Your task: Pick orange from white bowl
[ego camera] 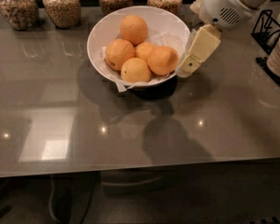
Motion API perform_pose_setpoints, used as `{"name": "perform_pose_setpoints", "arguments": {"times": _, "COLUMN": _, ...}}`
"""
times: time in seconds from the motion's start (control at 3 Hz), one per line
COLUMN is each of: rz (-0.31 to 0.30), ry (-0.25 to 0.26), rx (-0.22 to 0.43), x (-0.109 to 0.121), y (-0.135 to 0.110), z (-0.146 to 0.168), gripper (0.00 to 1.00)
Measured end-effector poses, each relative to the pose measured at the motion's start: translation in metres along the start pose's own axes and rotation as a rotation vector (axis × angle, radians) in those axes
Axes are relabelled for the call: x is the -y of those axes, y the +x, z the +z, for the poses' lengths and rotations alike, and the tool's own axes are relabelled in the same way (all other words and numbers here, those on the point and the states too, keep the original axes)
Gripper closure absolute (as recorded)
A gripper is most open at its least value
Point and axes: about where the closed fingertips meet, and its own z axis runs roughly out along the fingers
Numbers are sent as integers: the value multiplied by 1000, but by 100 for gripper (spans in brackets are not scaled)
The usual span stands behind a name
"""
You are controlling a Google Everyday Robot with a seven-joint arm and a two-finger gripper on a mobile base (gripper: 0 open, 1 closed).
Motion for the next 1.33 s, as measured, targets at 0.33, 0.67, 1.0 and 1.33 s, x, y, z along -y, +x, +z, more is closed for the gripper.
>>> {"name": "perform_pose_setpoints", "arguments": {"times": 0.33, "rz": 11, "ry": 23, "rx": 2, "x": 2, "y": 2, "z": 12, "gripper": 0}}
{"name": "perform_pose_setpoints", "arguments": {"times": 0.67, "rz": 32, "ry": 44, "rx": 28, "x": 10, "y": 0, "z": 36, "gripper": 16}}
{"name": "perform_pose_setpoints", "arguments": {"times": 1.0, "rz": 43, "ry": 48, "rx": 41, "x": 14, "y": -1, "z": 49, "gripper": 39}}
{"name": "perform_pose_setpoints", "arguments": {"times": 1.33, "rz": 47, "ry": 36, "rx": 52, "x": 18, "y": -3, "z": 63, "gripper": 40}}
